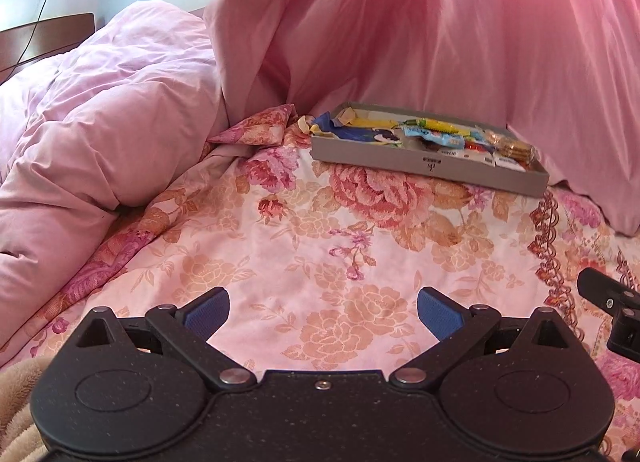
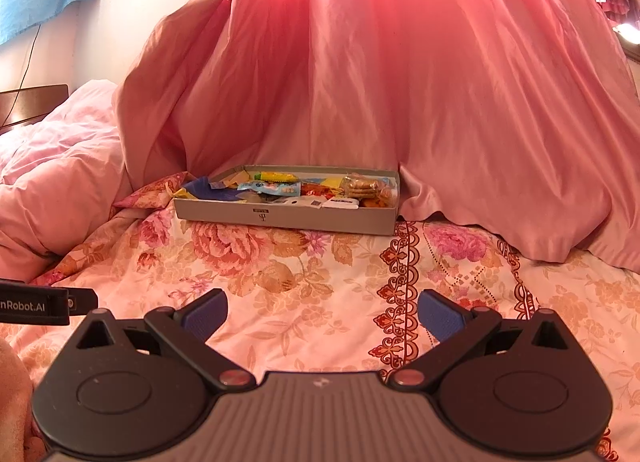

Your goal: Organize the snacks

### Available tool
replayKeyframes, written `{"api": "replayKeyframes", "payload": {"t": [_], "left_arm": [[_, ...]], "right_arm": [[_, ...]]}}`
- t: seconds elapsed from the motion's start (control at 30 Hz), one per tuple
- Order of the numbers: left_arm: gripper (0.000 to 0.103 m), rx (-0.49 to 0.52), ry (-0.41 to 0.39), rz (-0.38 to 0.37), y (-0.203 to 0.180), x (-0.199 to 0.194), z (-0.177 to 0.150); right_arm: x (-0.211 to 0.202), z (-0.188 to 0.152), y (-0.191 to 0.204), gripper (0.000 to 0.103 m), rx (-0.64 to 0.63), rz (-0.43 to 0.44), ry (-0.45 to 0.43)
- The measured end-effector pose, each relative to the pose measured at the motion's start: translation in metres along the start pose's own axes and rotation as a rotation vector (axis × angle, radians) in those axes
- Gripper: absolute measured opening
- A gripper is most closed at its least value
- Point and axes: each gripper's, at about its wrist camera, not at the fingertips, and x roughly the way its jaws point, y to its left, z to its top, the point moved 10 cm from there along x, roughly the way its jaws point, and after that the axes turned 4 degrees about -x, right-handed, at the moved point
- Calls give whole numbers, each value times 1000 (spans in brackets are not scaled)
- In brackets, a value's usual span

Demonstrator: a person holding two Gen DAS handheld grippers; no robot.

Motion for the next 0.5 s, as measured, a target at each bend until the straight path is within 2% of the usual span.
{"api": "replayKeyframes", "payload": {"t": [0.5], "left_arm": [[100,23,18,10,-1,6,-5]], "right_arm": [[6,-7,1,103,5,12,26]]}}
